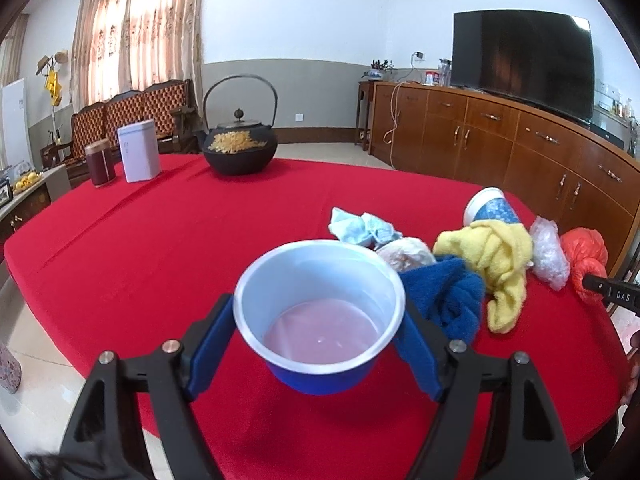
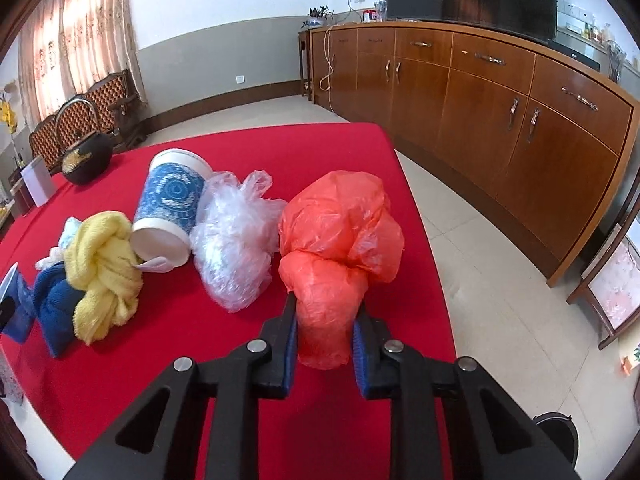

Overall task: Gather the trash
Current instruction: 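Carry the blue cup toward the bucket while the right tool grasps the red plastic bag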

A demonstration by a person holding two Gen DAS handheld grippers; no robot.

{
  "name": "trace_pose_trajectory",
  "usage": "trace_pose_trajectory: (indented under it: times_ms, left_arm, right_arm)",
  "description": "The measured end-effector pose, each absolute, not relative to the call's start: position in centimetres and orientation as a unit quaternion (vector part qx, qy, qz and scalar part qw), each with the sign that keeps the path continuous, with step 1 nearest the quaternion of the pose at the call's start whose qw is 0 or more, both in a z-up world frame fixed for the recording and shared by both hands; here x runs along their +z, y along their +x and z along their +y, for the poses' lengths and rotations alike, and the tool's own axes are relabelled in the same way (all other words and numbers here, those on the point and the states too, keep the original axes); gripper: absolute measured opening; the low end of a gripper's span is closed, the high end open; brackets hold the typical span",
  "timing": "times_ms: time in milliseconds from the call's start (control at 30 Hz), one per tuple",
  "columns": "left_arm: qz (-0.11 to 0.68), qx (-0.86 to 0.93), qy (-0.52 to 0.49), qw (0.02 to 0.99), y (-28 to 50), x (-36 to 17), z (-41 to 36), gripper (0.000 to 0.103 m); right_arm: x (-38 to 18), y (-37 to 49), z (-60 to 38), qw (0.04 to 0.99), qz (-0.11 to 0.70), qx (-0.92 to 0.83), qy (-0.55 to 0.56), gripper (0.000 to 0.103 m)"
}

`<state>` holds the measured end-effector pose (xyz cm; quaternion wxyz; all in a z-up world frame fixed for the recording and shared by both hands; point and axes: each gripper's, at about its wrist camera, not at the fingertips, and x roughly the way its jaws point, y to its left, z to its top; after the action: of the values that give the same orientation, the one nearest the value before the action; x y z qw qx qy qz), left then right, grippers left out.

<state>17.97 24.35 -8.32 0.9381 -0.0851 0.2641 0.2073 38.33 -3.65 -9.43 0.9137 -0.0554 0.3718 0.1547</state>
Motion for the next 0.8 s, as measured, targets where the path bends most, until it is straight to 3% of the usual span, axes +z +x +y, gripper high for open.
trace_pose_trajectory:
  times_ms: [800]
  left_arm:
    - [0.248,0.148,-0.060,0.955,14.2,-5.5,16.2,0.079]
  right_arm:
    - [-6.0,27.2,-13.0,0.932,0.336,0.135,-0.028,0.024]
